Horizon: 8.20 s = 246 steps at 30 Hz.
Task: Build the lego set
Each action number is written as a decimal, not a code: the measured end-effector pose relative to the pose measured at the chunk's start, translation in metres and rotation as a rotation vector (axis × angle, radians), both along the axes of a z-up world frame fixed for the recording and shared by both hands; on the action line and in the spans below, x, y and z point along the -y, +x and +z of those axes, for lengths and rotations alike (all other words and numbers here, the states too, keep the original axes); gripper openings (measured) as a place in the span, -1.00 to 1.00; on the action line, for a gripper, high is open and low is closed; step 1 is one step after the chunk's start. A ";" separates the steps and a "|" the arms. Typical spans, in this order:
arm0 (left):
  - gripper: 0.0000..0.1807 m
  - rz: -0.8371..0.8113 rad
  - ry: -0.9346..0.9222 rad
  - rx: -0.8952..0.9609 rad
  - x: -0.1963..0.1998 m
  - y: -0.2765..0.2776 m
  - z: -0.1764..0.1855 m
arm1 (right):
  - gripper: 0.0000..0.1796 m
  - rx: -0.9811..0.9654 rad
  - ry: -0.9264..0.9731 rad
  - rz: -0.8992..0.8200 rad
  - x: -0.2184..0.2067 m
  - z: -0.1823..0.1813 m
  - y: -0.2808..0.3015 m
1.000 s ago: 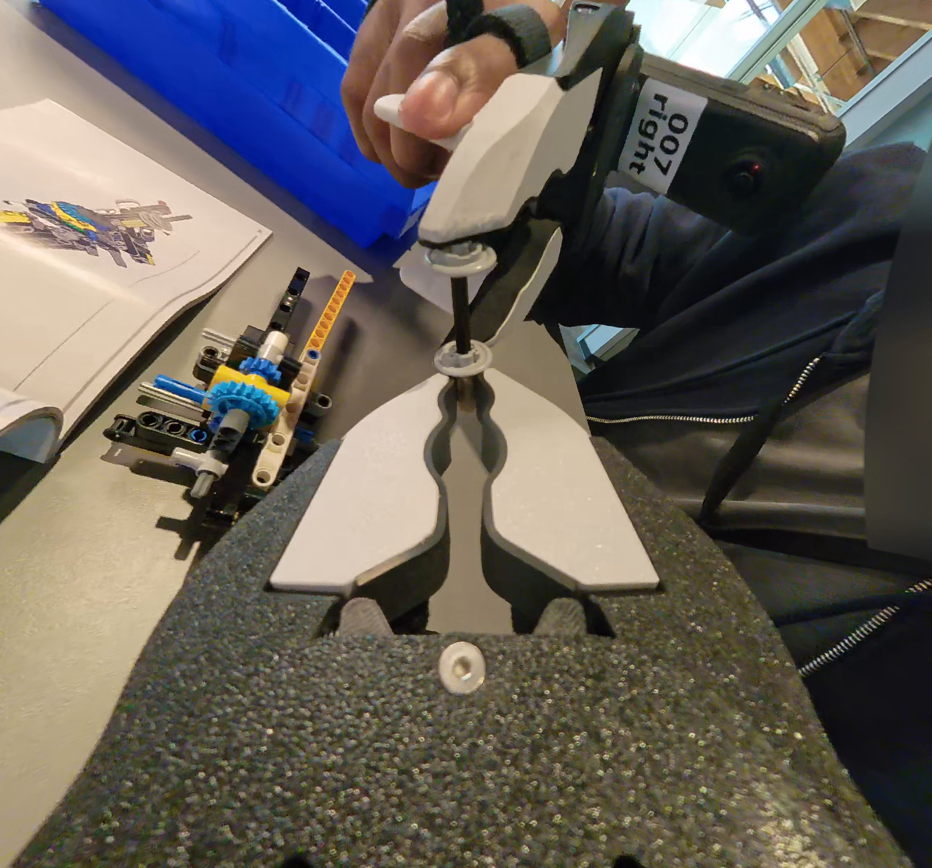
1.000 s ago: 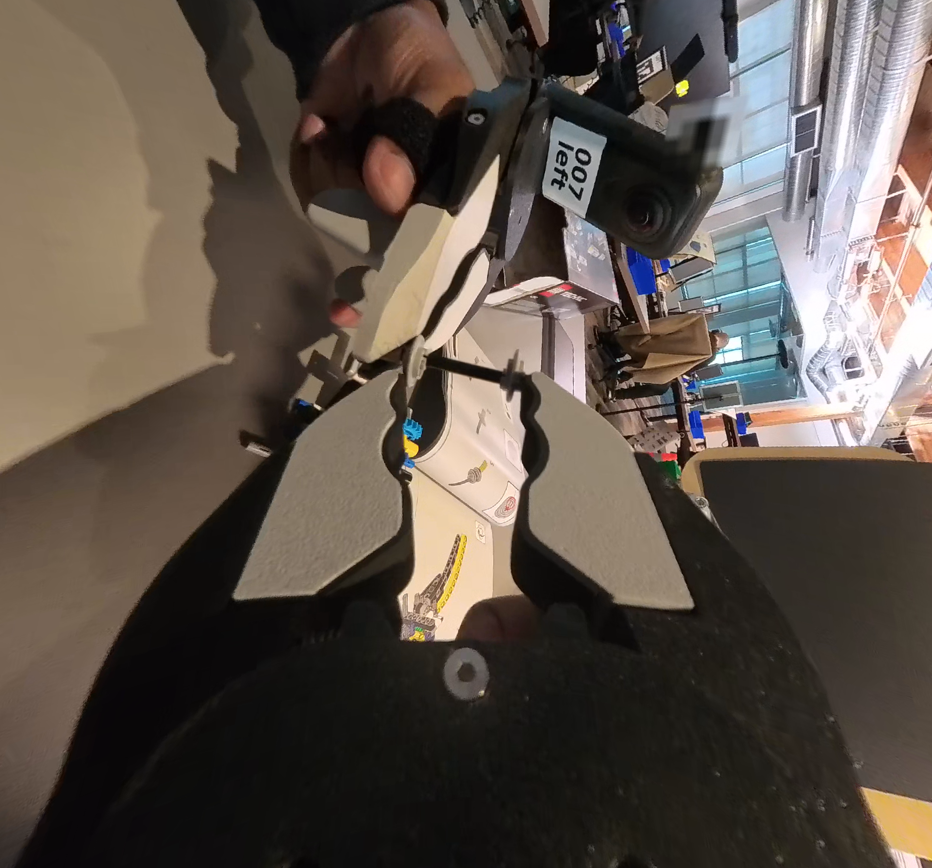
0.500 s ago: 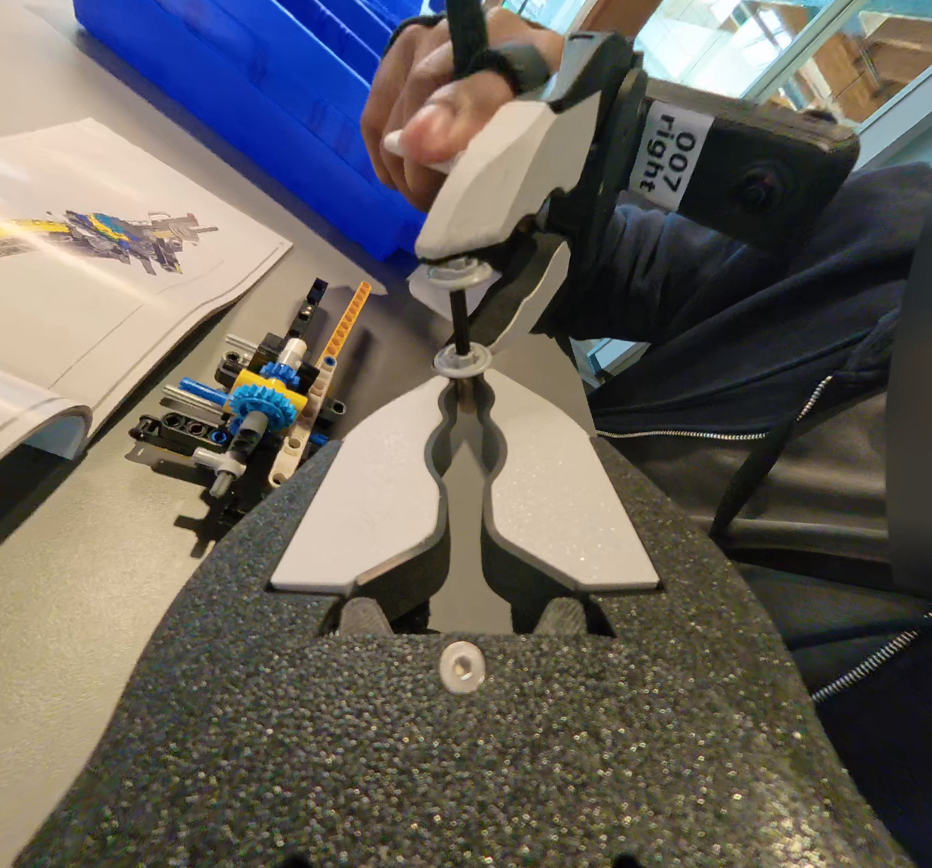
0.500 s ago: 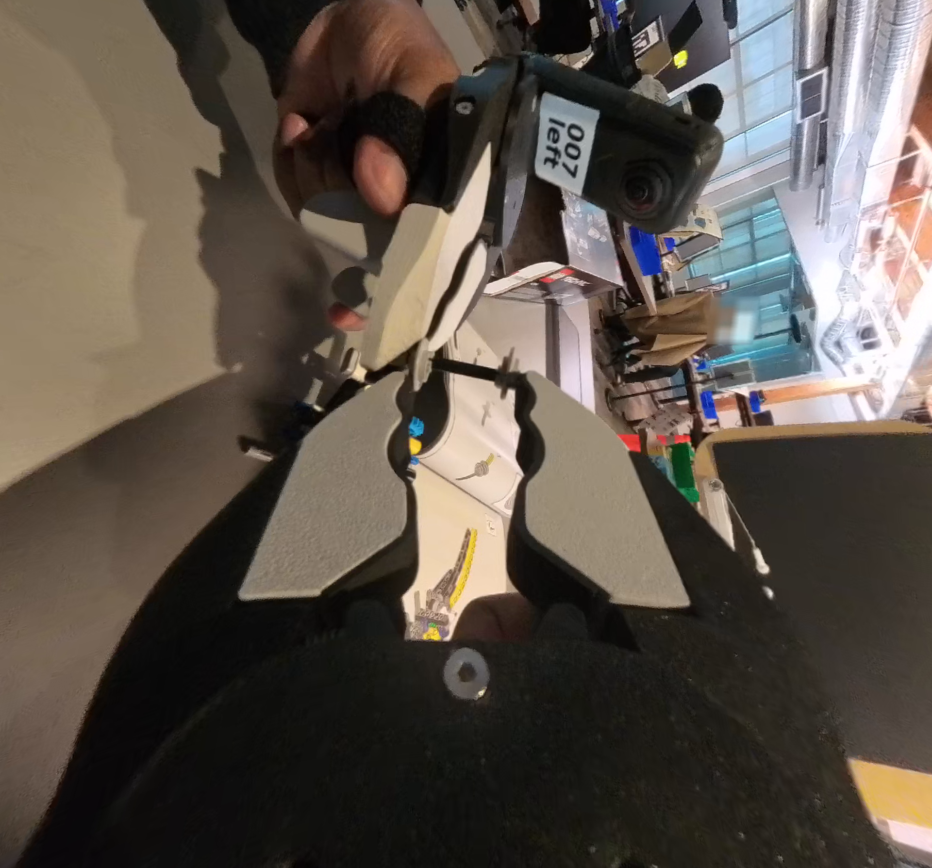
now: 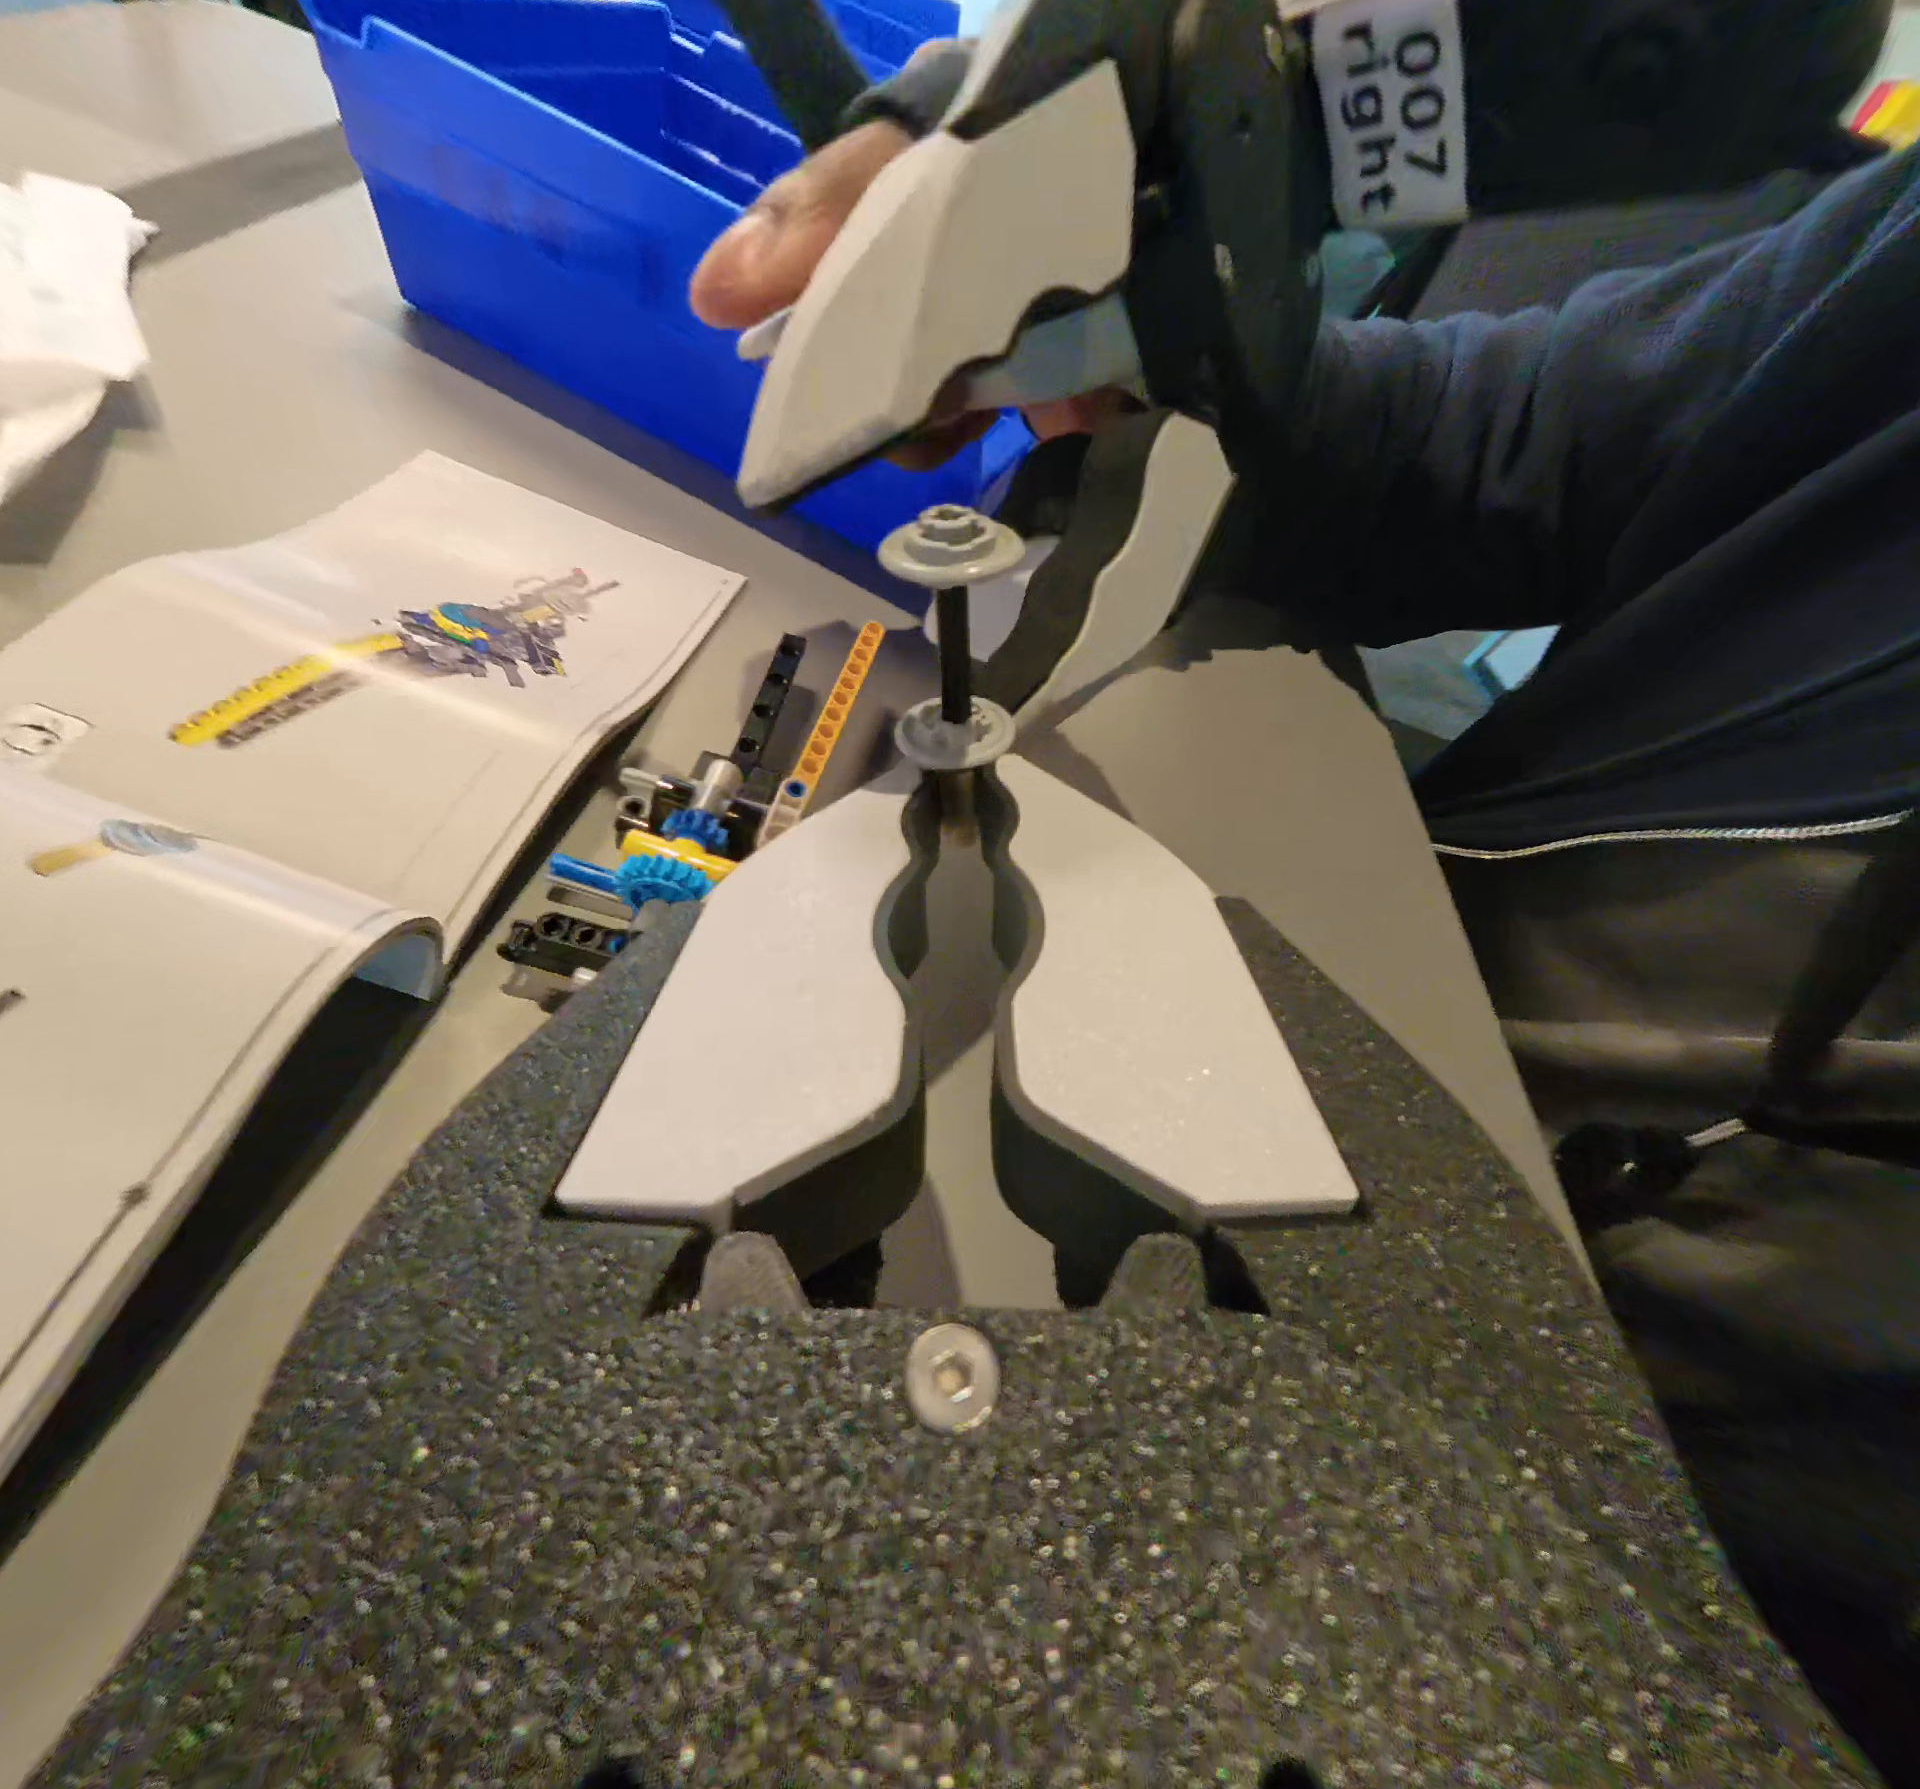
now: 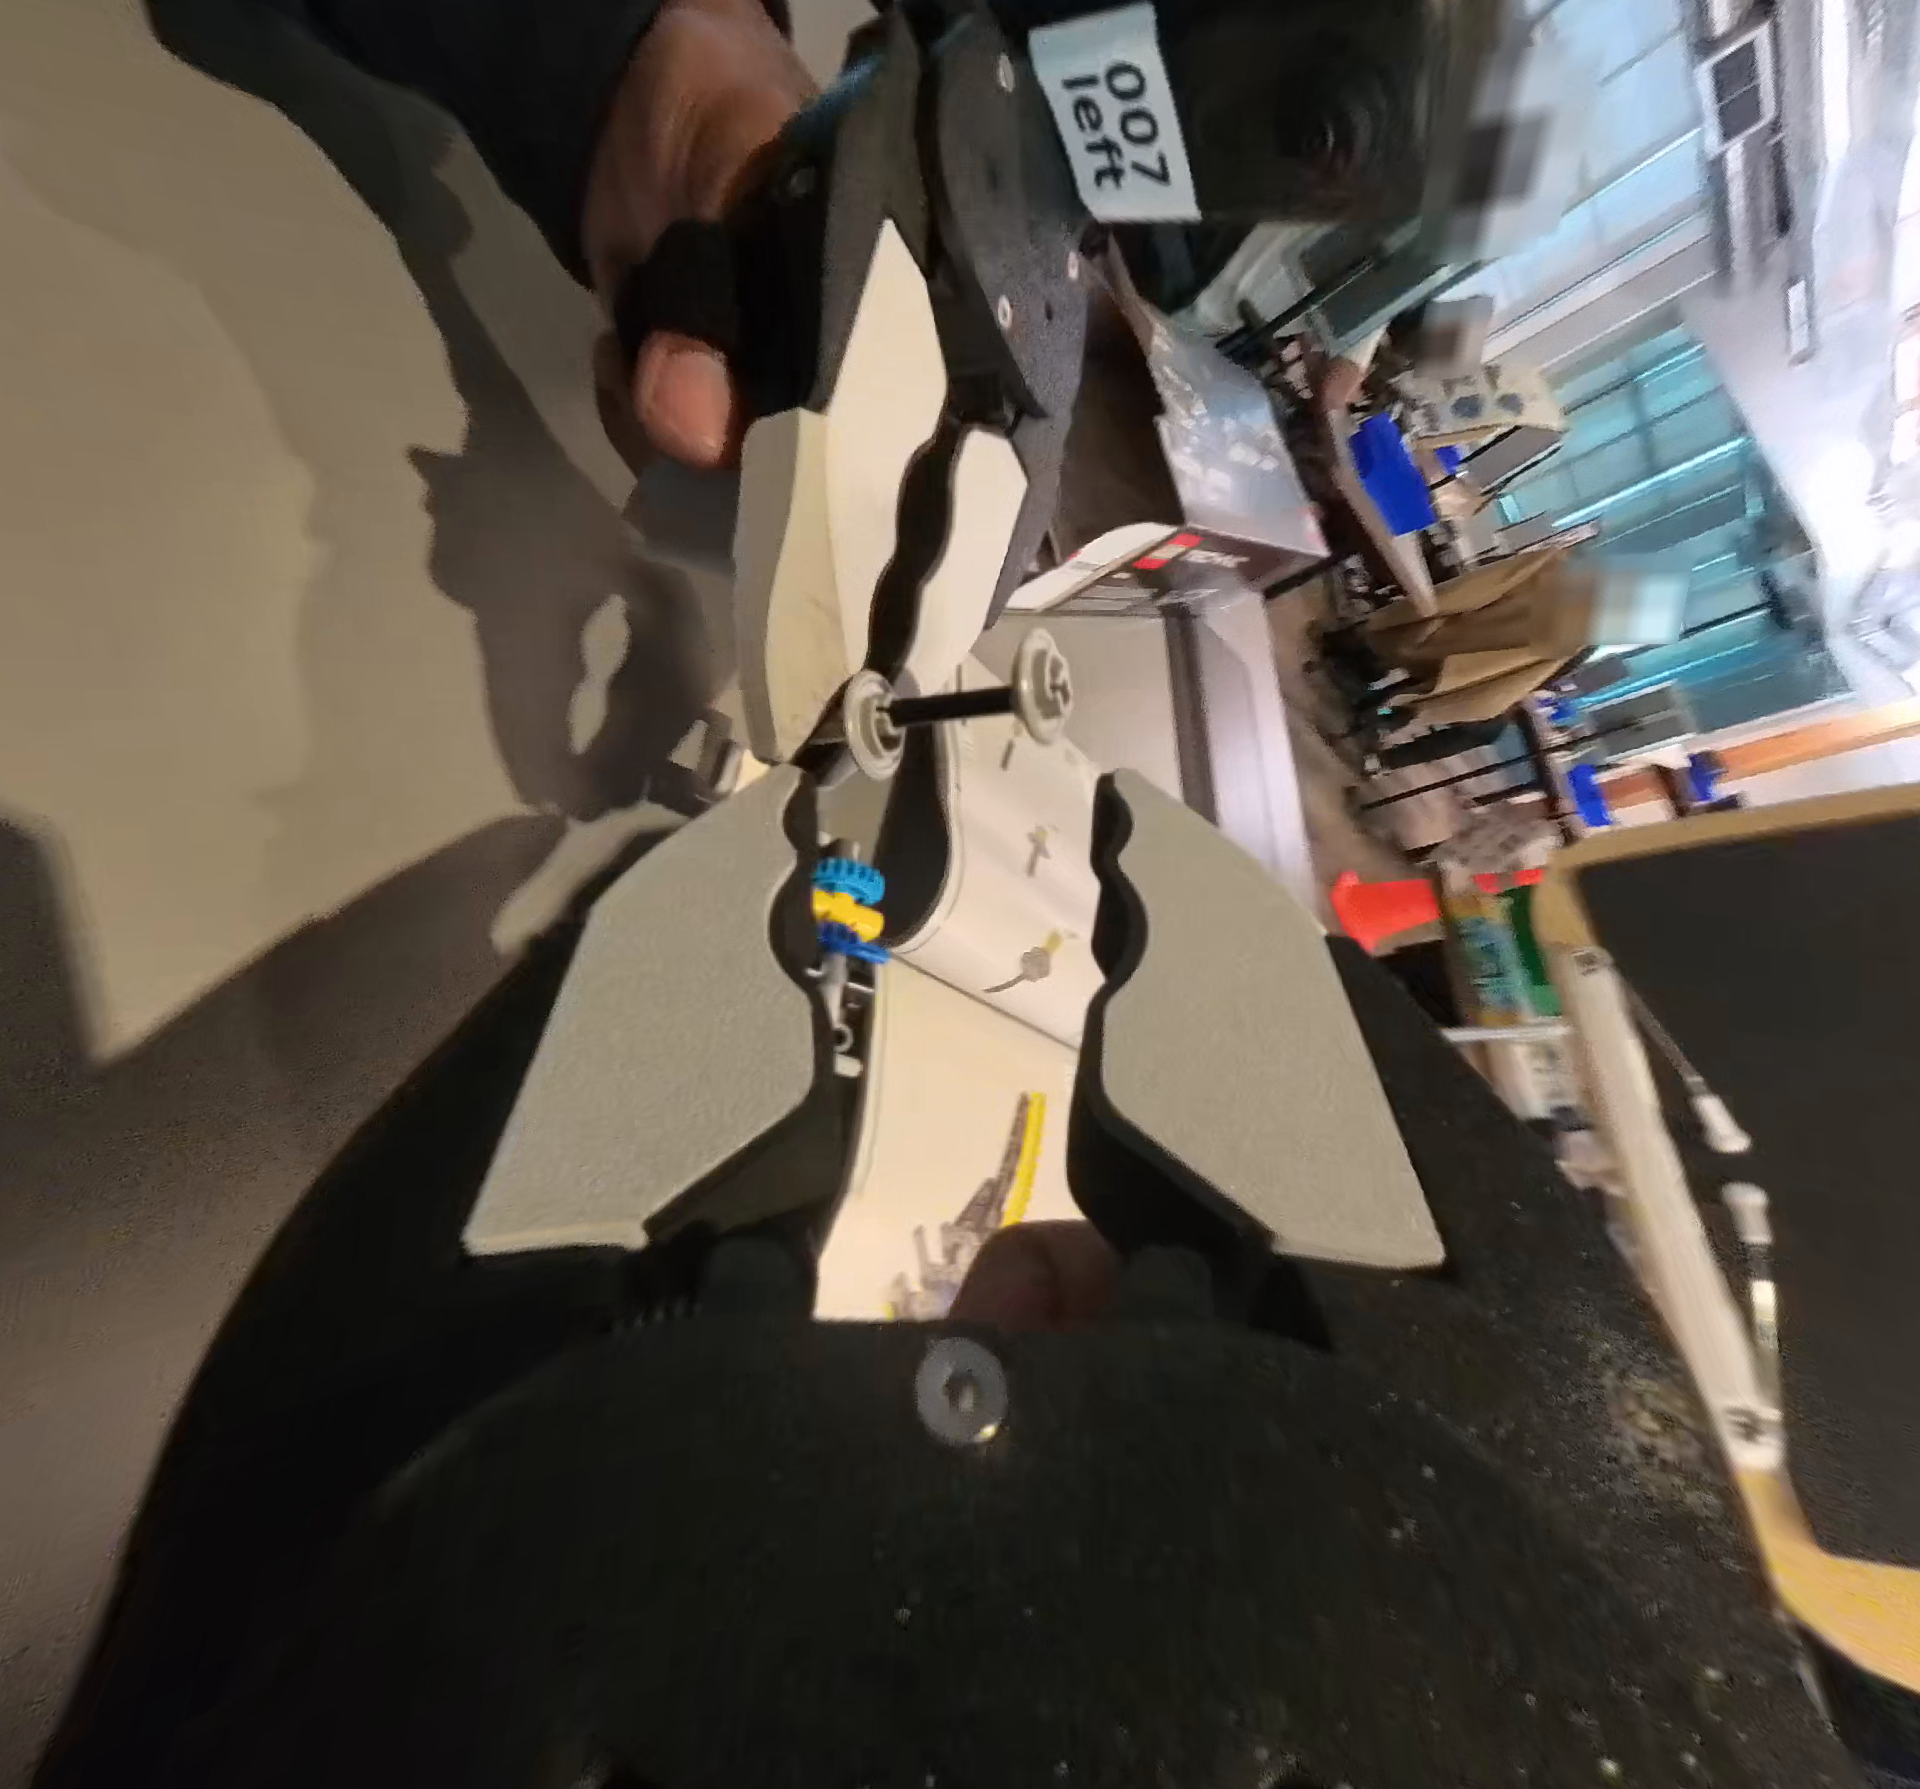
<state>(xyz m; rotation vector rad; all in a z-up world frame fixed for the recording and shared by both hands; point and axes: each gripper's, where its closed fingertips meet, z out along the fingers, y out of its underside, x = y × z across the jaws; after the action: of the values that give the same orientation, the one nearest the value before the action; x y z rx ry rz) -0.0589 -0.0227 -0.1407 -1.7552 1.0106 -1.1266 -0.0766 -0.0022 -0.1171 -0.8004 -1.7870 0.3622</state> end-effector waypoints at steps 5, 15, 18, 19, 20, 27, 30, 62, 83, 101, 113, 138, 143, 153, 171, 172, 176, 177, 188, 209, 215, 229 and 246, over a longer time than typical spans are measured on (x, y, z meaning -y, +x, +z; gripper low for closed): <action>-0.92 0.013 0.017 0.035 -0.004 -0.003 0.004 | -0.38 -0.081 -0.056 0.011 -0.002 0.009 0.004; -0.92 0.043 0.192 0.000 -0.008 -0.007 0.011 | -0.42 -0.186 0.283 0.013 0.009 0.016 0.000; -0.92 0.059 0.312 -0.044 -0.009 -0.008 0.013 | -0.42 -0.203 0.307 0.022 0.013 0.018 0.001; -0.92 0.069 0.365 -0.070 -0.010 -0.009 0.013 | -0.42 -0.206 0.316 0.025 0.014 0.018 0.001; -0.92 0.079 0.419 -0.092 -0.011 -0.009 0.013 | -0.42 -0.207 0.323 0.026 0.015 0.018 0.002; -0.92 0.128 0.715 -0.099 -0.011 -0.009 0.022 | -0.43 -0.255 0.327 0.020 0.018 0.015 0.006; -0.92 0.136 0.766 -0.090 -0.011 -0.010 0.023 | -0.43 -0.247 0.327 0.023 0.019 0.010 0.005; -0.92 -0.046 0.001 0.110 0.003 0.003 0.004 | -0.49 -0.228 0.238 0.042 0.014 0.017 0.008; -0.92 -0.104 -0.154 0.074 0.015 0.009 -0.004 | -0.60 -0.152 0.201 0.065 0.019 0.001 0.007; -0.91 -0.101 -0.126 -0.011 0.016 0.010 -0.011 | -0.63 -0.118 0.174 0.064 0.020 -0.005 0.009; -0.70 0.043 0.349 -0.137 -0.008 -0.022 0.007 | -0.63 -0.245 -0.106 0.004 0.003 0.012 0.011; -0.38 0.013 0.860 -0.093 0.012 -0.003 0.026 | -0.62 -0.174 -0.286 0.106 0.027 0.007 0.008; -0.37 0.022 0.870 -0.102 0.011 -0.002 0.026 | -0.62 -0.179 -0.289 0.112 0.029 0.008 0.007; -0.37 0.052 0.912 -0.121 0.009 -0.001 0.026 | -0.62 -0.194 -0.291 0.111 0.029 0.010 0.007; -0.38 0.033 0.907 -0.081 0.016 -0.001 0.034 | -0.56 -0.209 -0.294 0.148 0.037 0.014 0.007; -0.38 0.034 0.913 -0.085 0.016 -0.001 0.034 | -0.56 -0.210 -0.297 0.151 0.037 0.014 0.008; -0.38 0.025 0.919 -0.090 0.018 -0.001 0.034 | -0.51 -0.197 -0.308 0.172 0.041 0.013 0.009; -0.38 0.022 0.920 -0.091 0.018 -0.001 0.033 | -0.49 -0.191 -0.306 0.177 0.041 0.012 0.009; -0.41 0.027 0.927 -0.096 0.016 -0.002 0.032 | -0.51 -0.198 -0.240 0.143 0.040 0.009 0.007; -0.63 0.032 0.944 -0.071 0.018 -0.005 0.040 | -0.63 -0.226 -0.194 0.146 0.045 0.012 0.005; -0.62 0.073 1.021 -0.108 0.013 -0.005 0.038 | -0.63 -0.226 -0.151 0.122 0.040 0.011 0.004; -0.63 0.111 1.072 -0.200 0.007 -0.006 0.032 | -0.59 -0.234 -0.364 0.102 0.029 0.019 0.007; -0.63 0.076 1.040 -0.189 0.012 -0.005 0.032 | -0.69 -0.210 -0.249 0.118 0.038 0.012 0.005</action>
<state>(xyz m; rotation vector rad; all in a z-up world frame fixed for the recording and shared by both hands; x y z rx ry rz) -0.0644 -0.0345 -0.1084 -1.0247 1.3004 -0.2457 -0.0719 -0.0405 -0.1054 -0.7984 -1.6138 0.7312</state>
